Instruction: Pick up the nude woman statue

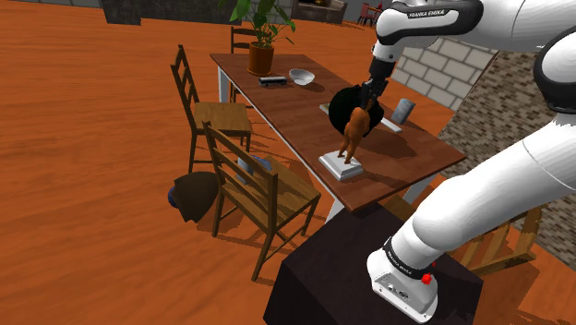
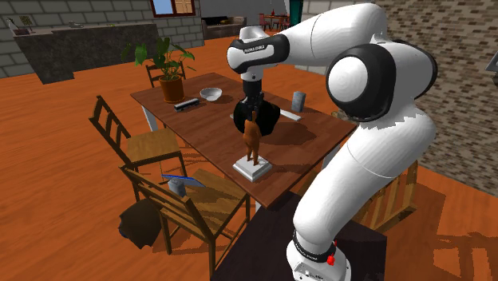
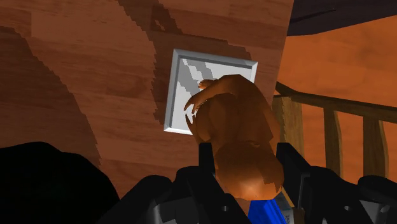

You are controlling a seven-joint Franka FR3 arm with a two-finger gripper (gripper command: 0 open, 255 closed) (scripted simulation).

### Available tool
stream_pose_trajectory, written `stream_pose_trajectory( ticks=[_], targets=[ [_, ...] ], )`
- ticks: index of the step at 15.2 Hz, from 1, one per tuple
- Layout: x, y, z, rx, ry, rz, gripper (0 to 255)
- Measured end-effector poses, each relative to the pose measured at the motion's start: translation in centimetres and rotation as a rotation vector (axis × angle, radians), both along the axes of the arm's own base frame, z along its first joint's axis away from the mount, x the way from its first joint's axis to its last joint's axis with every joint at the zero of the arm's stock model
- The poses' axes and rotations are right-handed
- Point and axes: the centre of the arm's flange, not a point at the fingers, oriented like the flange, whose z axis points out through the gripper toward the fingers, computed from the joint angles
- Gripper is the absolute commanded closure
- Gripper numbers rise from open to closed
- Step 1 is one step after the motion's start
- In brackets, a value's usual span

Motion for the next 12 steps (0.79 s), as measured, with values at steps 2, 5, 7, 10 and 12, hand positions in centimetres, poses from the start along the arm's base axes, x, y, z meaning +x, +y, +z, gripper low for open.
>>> stream_pose_trajectory(
  ticks=[2, 5, 7, 10, 12],
  targets=[
    [0.0, 0.0, 0.0, 0.000, -0.001, 0.000, 255],
    [0.0, 0.0, 0.0, 0.000, -0.001, 0.000, 255],
    [0.0, 0.0, 0.0, 0.000, 0.000, 0.000, 255],
    [0.0, -0.1, 1.1, 0.001, 0.002, 0.000, 255],
    [0.1, 0.0, 2.1, 0.001, 0.002, 0.000, 255]
  ],
)
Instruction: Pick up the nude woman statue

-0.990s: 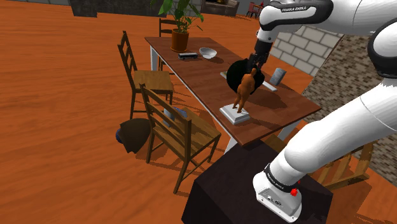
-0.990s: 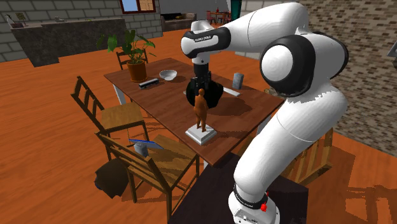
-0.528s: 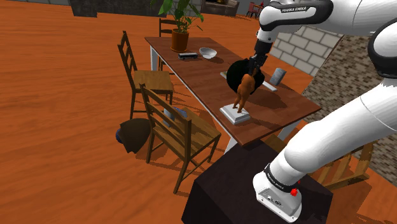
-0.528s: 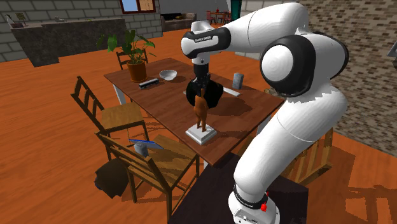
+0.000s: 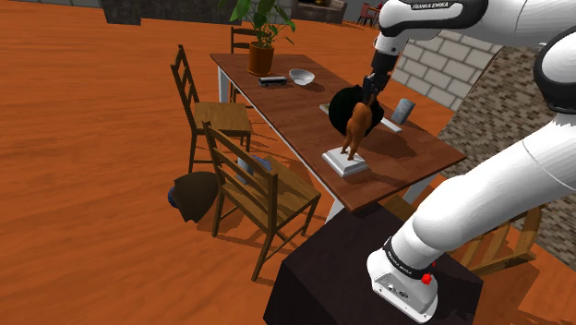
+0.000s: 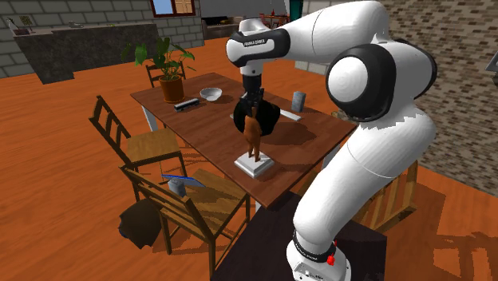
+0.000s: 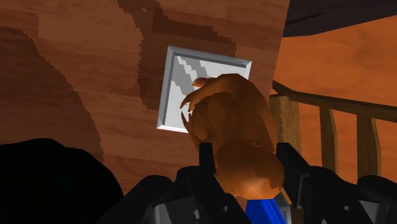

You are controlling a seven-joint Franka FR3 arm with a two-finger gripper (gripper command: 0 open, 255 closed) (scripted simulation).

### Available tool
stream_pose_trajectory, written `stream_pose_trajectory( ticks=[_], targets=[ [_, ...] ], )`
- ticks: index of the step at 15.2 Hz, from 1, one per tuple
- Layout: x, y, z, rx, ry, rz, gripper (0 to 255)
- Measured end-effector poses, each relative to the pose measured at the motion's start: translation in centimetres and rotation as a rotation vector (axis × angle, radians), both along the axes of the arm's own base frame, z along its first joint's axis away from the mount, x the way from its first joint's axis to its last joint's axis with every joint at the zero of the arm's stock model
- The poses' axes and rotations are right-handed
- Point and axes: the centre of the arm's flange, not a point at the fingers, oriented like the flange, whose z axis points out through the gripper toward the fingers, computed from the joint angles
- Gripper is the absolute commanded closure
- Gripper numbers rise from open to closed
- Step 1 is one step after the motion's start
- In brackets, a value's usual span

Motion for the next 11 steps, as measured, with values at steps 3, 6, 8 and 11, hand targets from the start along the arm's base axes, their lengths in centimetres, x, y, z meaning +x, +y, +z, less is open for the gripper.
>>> stream_pose_trajectory(
  ticks=[3, 6, 8, 11],
  targets=[
    [-0.1, 0.0, 1.4, 0.000, 0.000, 0.000, 255],
    [-0.1, 0.1, 3.1, 0.000, 0.000, 0.000, 255],
    [-0.1, 0.0, 4.1, 0.000, 0.000, 0.000, 255],
    [0.0, 0.0, 5.5, 0.000, 0.000, 0.000, 255]
  ],
)
